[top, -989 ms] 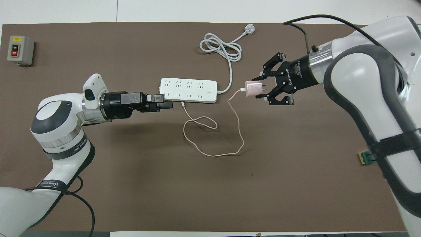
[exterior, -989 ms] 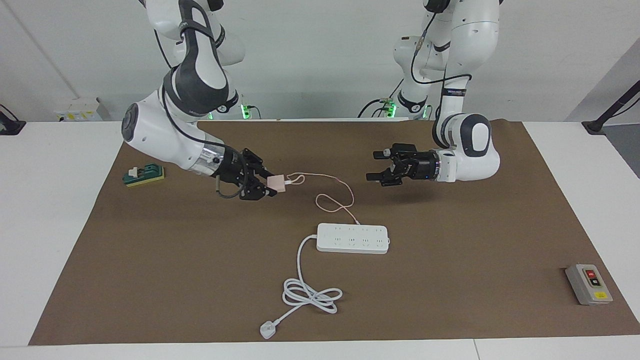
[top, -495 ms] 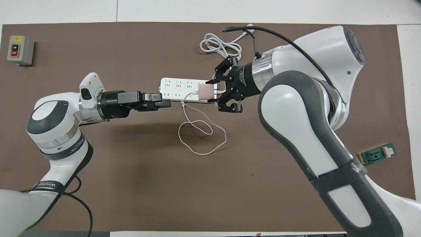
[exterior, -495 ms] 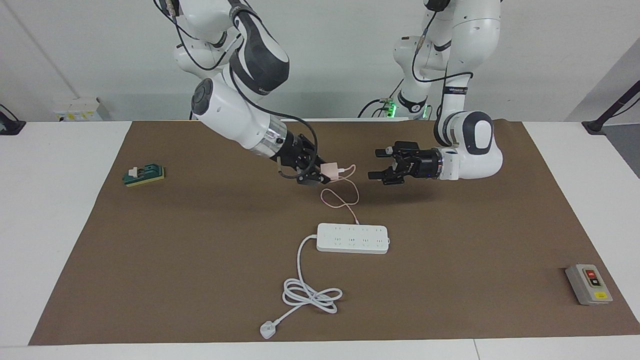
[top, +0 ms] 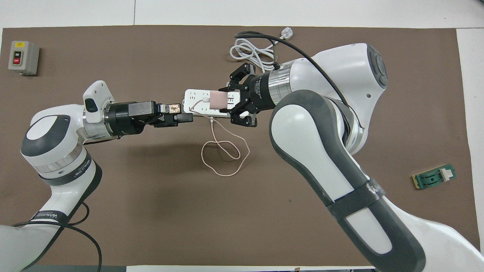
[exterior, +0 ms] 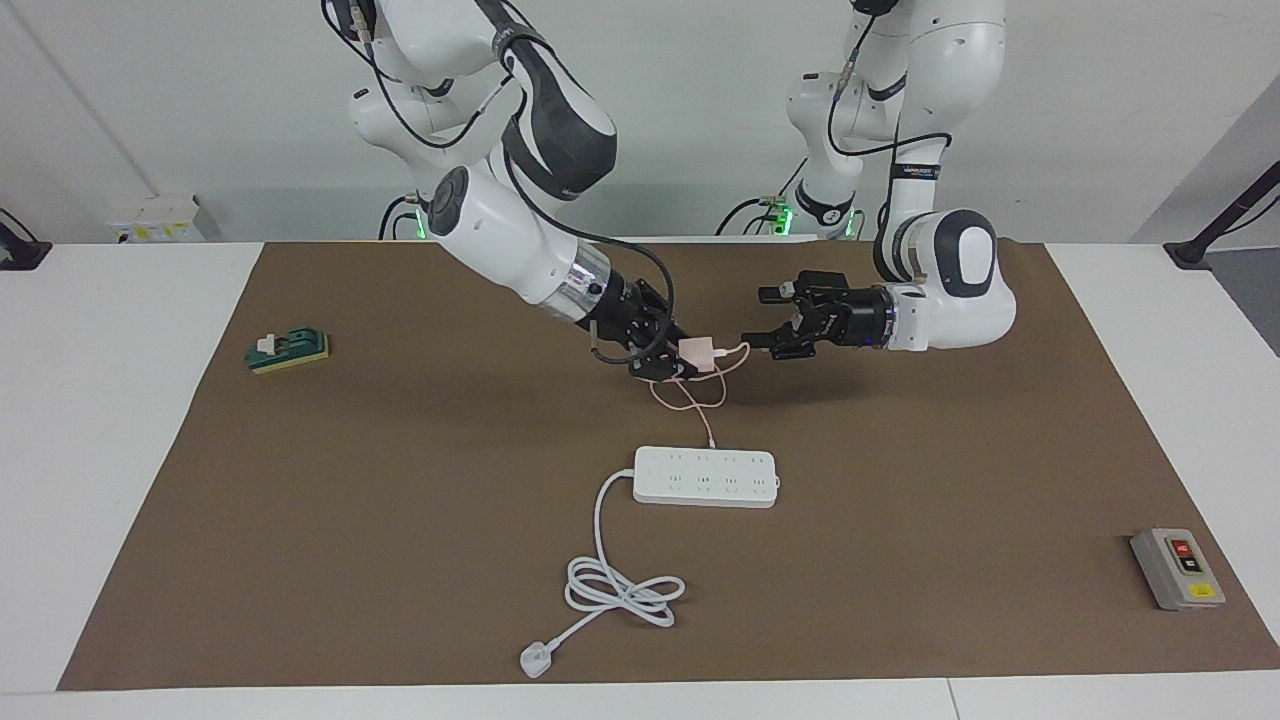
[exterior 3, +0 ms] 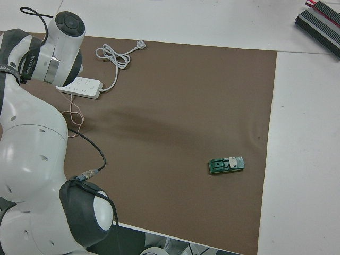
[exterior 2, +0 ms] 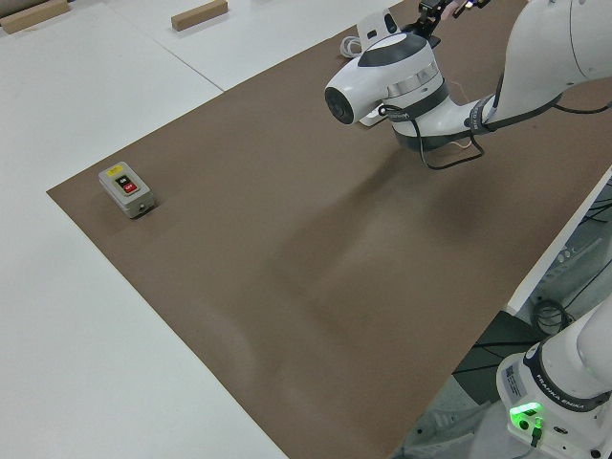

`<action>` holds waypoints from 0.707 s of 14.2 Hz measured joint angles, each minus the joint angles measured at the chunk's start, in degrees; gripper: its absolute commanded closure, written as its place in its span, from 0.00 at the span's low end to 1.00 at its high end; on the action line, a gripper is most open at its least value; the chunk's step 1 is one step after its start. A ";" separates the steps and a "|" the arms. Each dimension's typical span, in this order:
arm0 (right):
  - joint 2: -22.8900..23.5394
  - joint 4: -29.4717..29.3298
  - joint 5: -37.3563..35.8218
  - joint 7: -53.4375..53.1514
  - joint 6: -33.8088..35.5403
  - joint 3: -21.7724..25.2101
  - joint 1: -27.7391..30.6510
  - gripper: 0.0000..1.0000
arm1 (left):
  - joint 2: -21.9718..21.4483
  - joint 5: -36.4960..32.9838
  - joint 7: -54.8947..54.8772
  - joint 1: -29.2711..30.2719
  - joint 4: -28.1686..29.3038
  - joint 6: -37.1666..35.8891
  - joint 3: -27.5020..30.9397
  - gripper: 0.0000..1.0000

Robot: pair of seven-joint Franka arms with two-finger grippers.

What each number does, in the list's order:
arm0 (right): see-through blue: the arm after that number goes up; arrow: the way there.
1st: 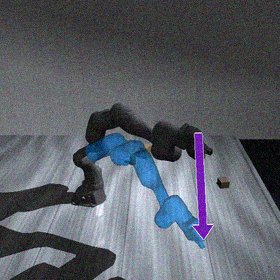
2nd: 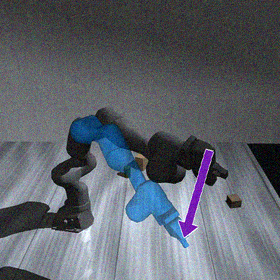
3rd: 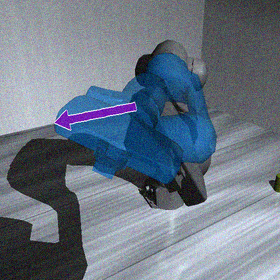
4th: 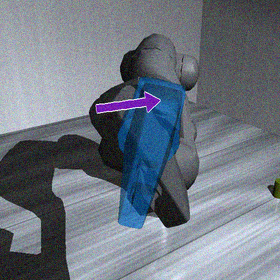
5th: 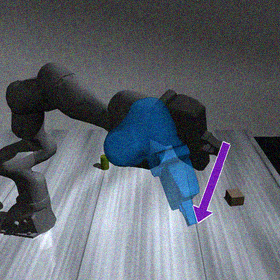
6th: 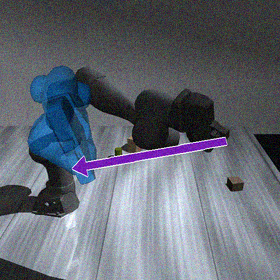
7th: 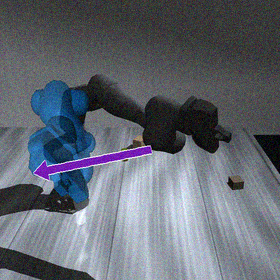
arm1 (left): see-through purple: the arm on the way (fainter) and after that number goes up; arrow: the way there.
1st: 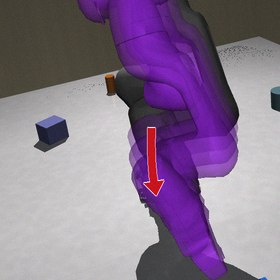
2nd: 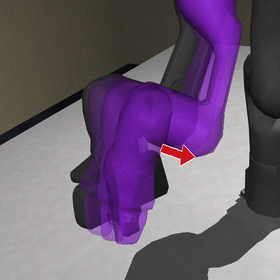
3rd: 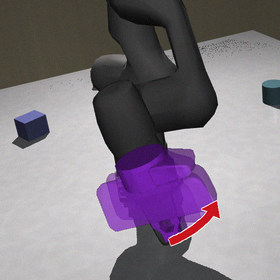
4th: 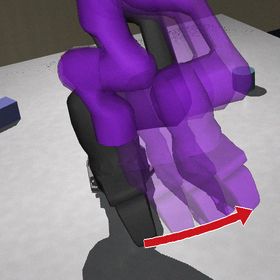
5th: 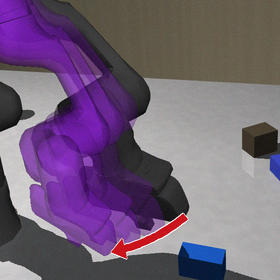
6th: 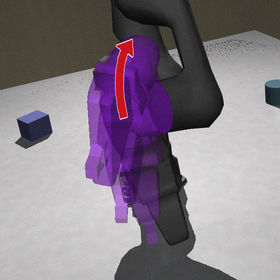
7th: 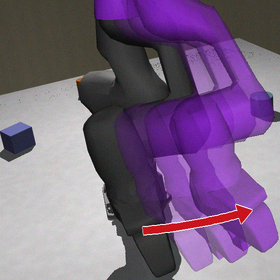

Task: Plug charger into power strip
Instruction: 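Align the charger prongs with a strip socket using the right gripper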

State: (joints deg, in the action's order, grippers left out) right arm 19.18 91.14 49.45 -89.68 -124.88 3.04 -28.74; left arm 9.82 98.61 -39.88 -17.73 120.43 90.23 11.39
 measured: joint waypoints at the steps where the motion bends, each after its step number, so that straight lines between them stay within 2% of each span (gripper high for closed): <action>1: 0.76 -0.90 0.03 -0.50 0.07 0.00 -0.17 1.00 | -0.25 0.00 0.83 0.00 0.00 0.00 0.09 0.00; 5: 1.68 -4.12 0.03 -3.30 4.22 0.02 -0.22 1.00 | -0.92 0.00 2.69 0.02 0.01 0.00 0.35 0.00; 10: 1.73 -4.37 -0.10 -3.58 6.18 0.02 -0.30 1.00 | -0.91 0.00 2.69 0.03 0.42 0.26 0.42 0.00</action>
State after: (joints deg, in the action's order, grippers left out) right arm 20.91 86.77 49.35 -93.26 -118.70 3.06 -29.03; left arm 8.91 98.61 -37.20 -17.70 120.84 90.48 11.81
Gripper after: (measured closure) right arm 0.511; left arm 0.000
